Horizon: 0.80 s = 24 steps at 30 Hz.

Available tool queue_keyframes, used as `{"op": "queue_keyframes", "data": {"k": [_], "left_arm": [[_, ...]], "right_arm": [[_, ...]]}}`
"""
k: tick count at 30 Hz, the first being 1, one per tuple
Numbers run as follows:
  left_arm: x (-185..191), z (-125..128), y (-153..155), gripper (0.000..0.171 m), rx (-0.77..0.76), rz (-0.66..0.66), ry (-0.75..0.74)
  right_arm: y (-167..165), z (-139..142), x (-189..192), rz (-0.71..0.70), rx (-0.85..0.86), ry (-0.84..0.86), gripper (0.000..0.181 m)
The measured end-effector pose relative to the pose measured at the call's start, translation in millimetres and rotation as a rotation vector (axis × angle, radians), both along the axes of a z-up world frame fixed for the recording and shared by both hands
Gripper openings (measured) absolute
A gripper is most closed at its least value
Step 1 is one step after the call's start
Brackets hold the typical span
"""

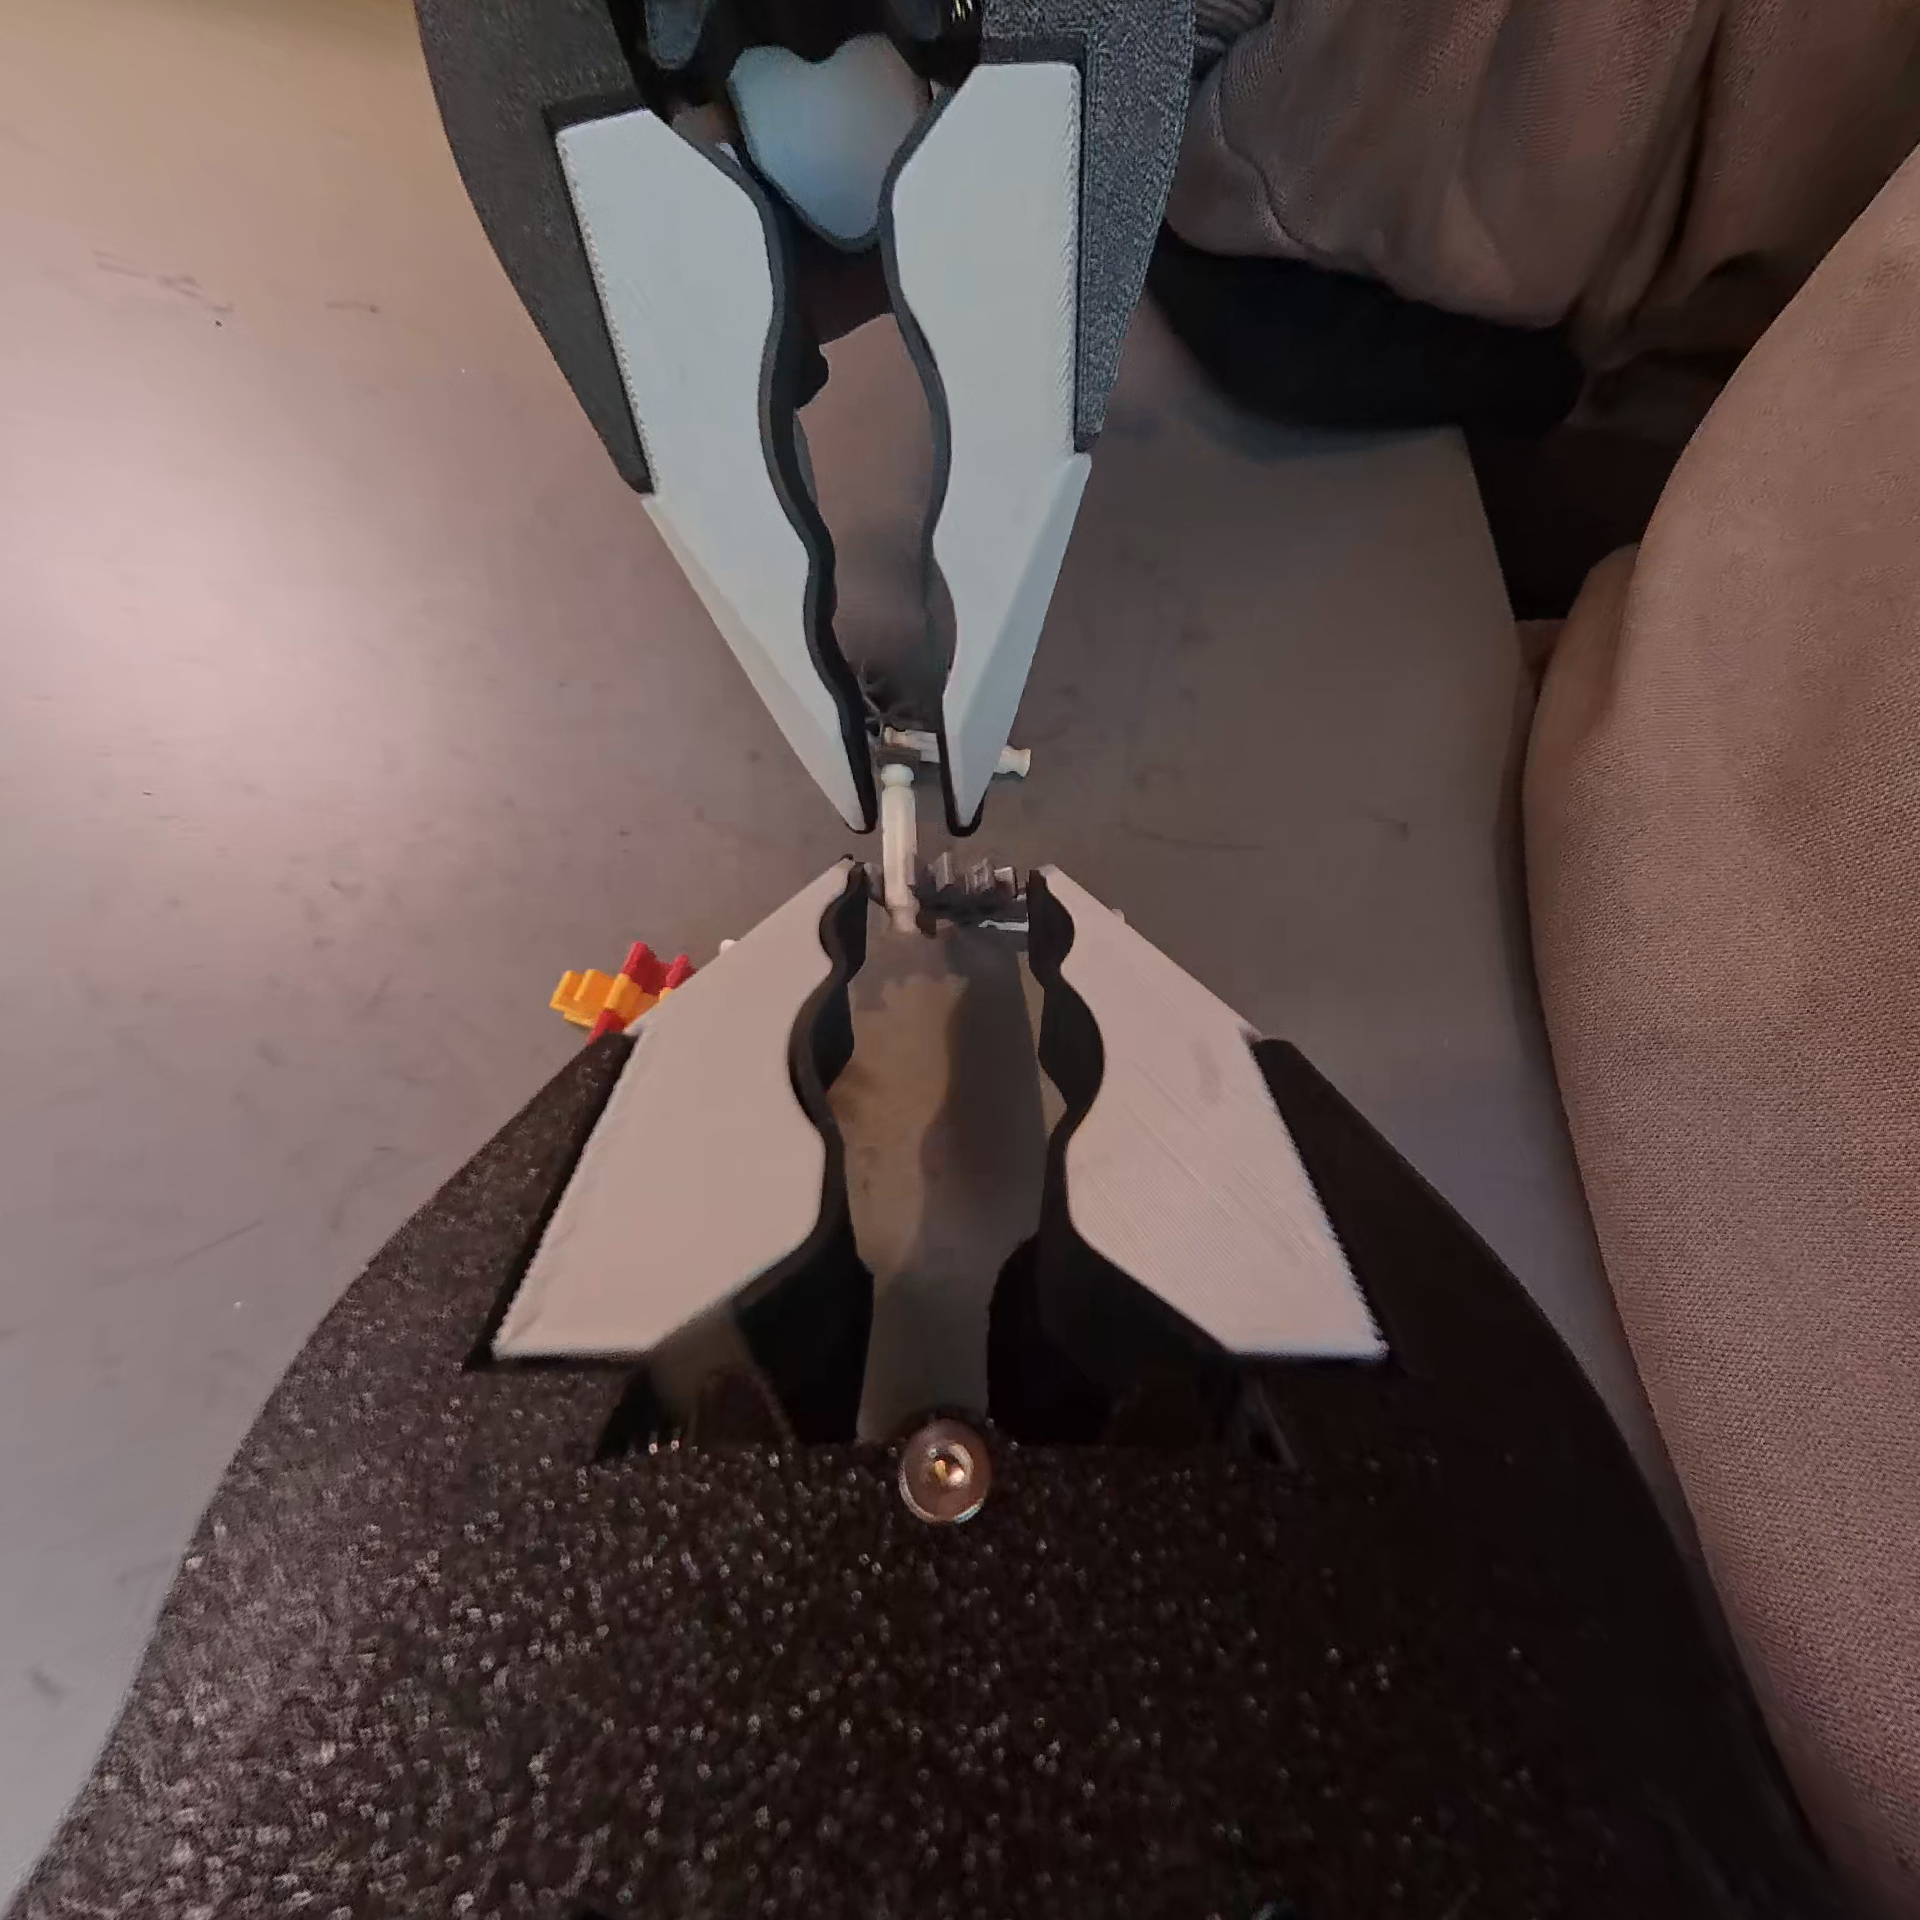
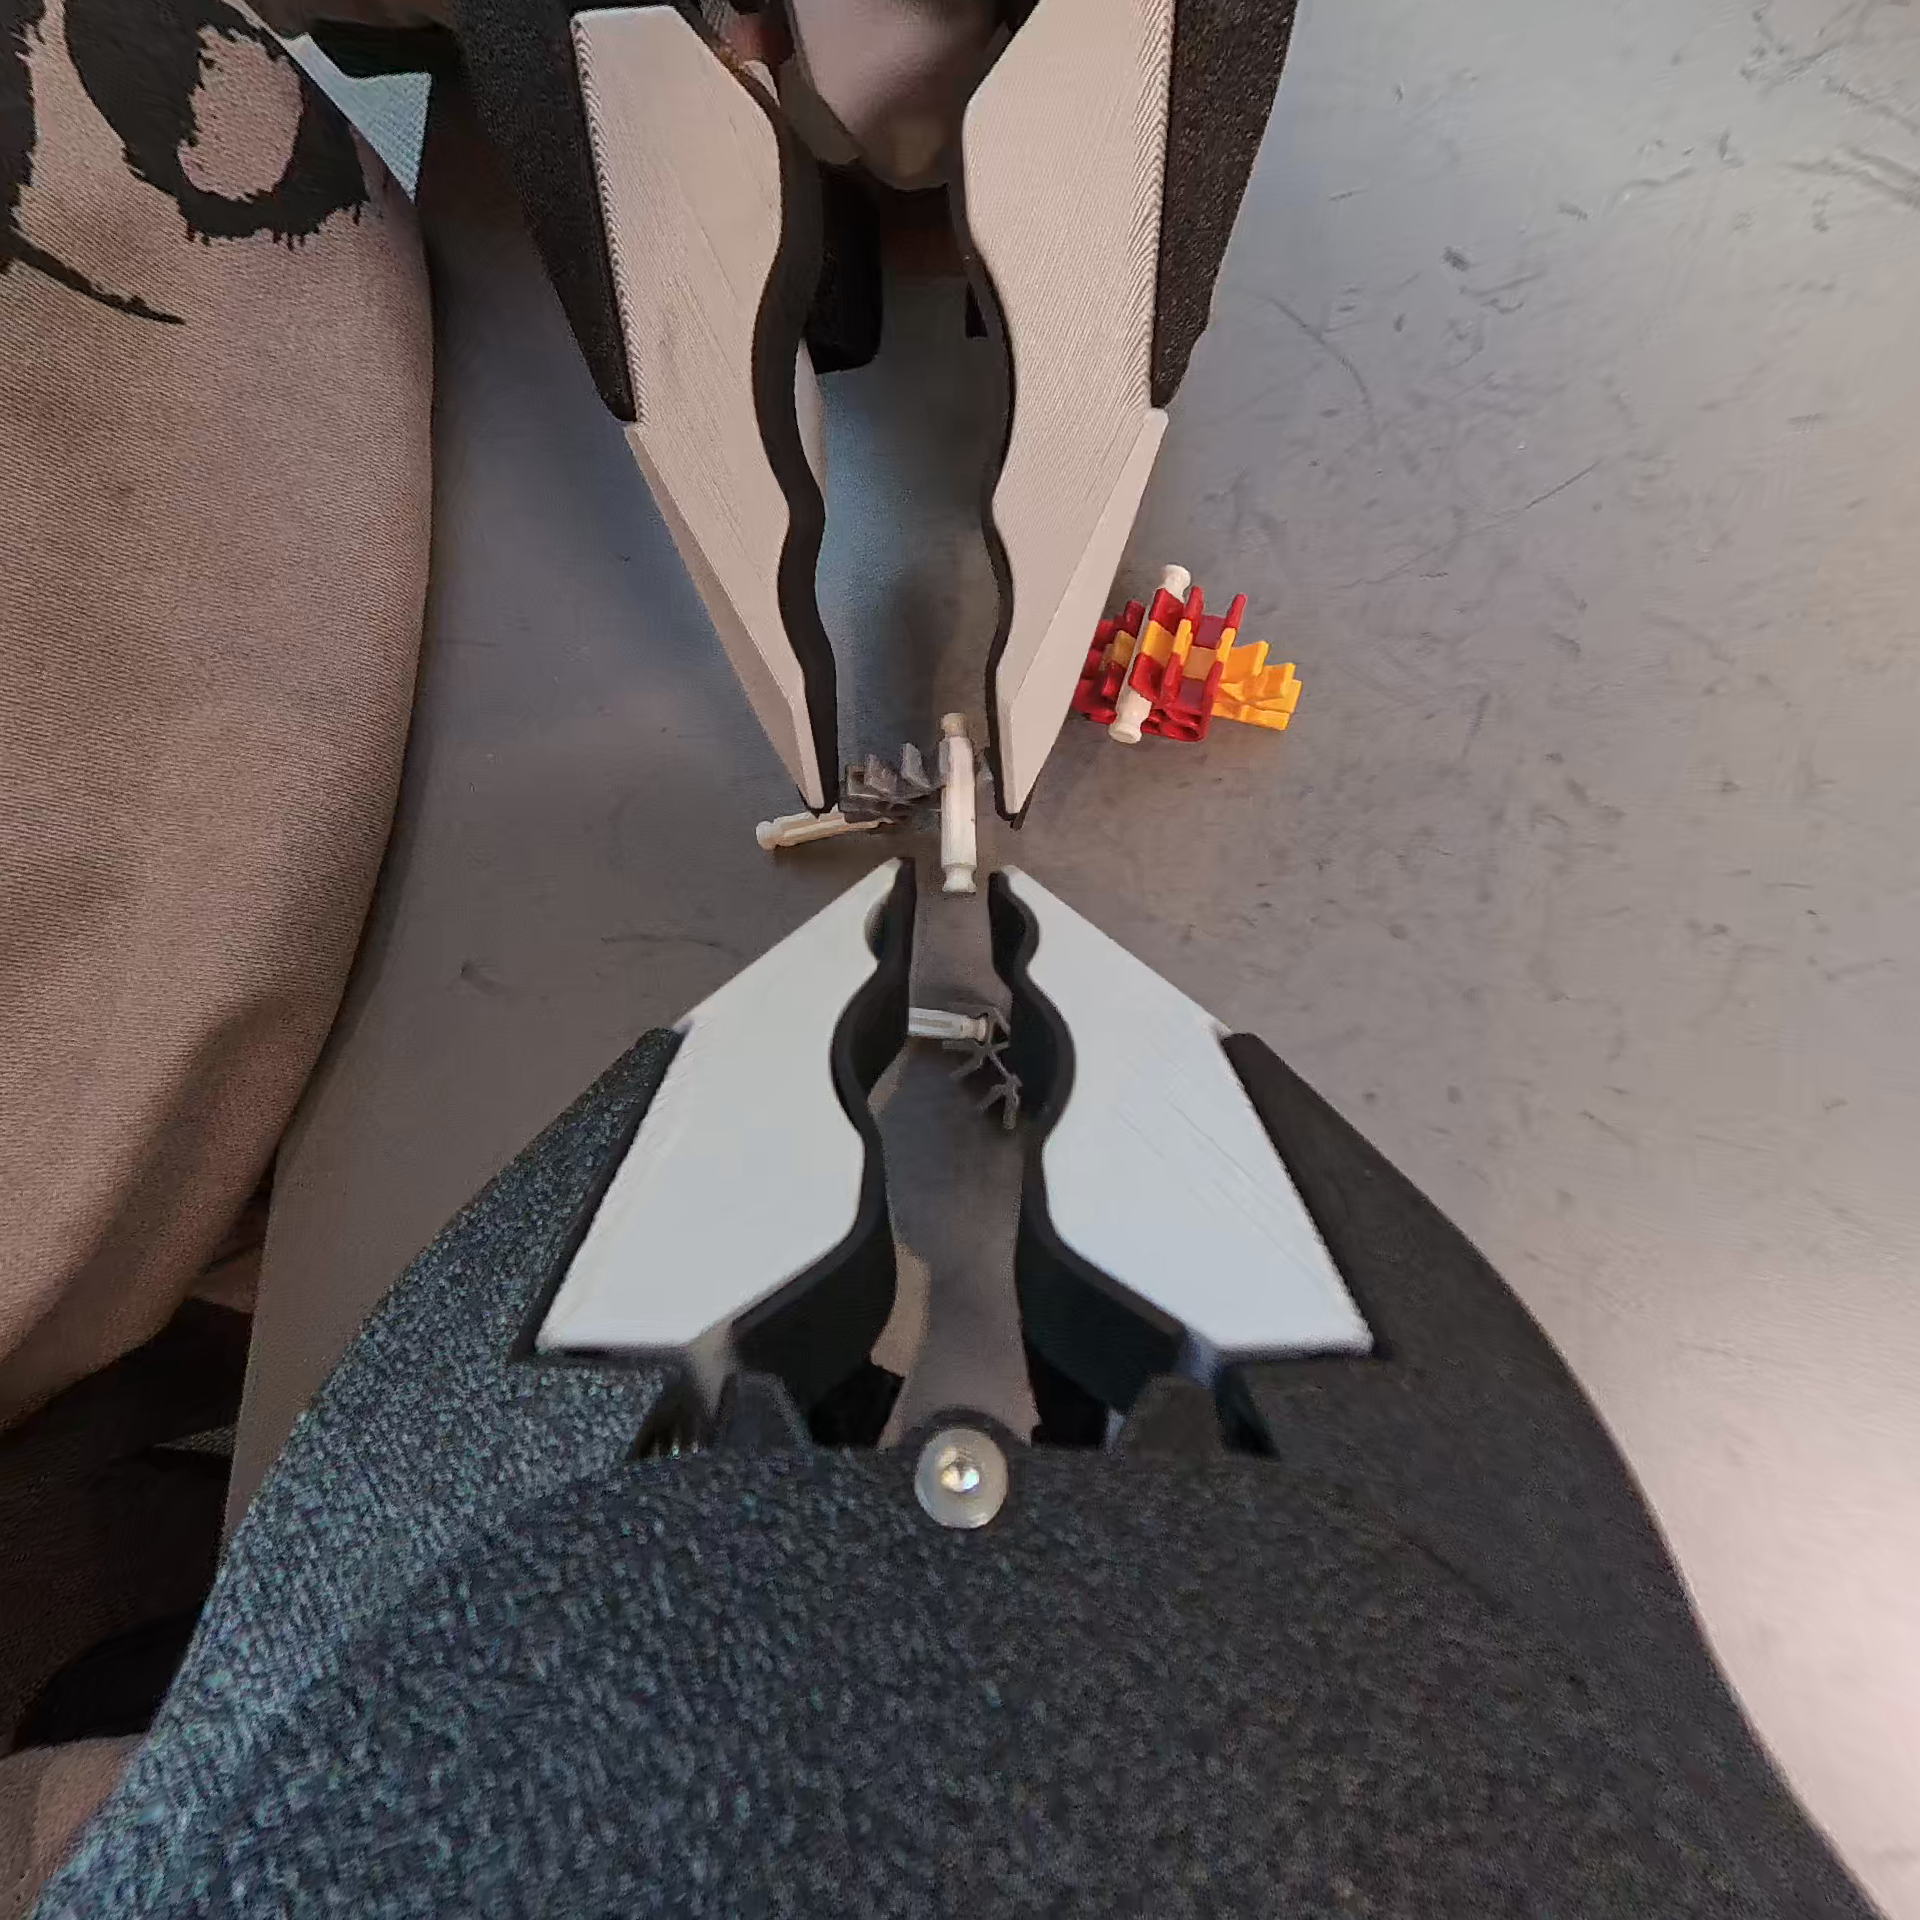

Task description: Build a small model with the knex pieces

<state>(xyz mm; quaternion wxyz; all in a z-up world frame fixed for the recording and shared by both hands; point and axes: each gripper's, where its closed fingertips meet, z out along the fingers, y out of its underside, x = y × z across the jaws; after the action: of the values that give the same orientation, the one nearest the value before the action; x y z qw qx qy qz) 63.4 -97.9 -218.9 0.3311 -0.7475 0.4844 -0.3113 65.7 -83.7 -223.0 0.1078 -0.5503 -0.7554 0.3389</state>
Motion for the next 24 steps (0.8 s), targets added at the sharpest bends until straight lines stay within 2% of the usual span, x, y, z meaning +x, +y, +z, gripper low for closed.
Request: {"op": "queue_keyframes", "data": {"k": [10,14,19,24], "left_arm": [[-2,2,1,0.031,0.008,-0.003,-0.007],[-4,4,1,0.031,0.011,-0.003,-0.009],[-8,10,6,0.029,0.023,0.019,-0.027],[-6,12,6,0.023,0.042,0.023,-0.030]], "right_arm": [[29,10,19,-0.036,0.043,0.044,0.038],[38,0,34,-0.032,0.067,-0.007,0.038],[38,-11,35,-0.012,0.102,-0.039,0.038],[33,-4,30,0.003,0.124,-0.006,0.037]]}}
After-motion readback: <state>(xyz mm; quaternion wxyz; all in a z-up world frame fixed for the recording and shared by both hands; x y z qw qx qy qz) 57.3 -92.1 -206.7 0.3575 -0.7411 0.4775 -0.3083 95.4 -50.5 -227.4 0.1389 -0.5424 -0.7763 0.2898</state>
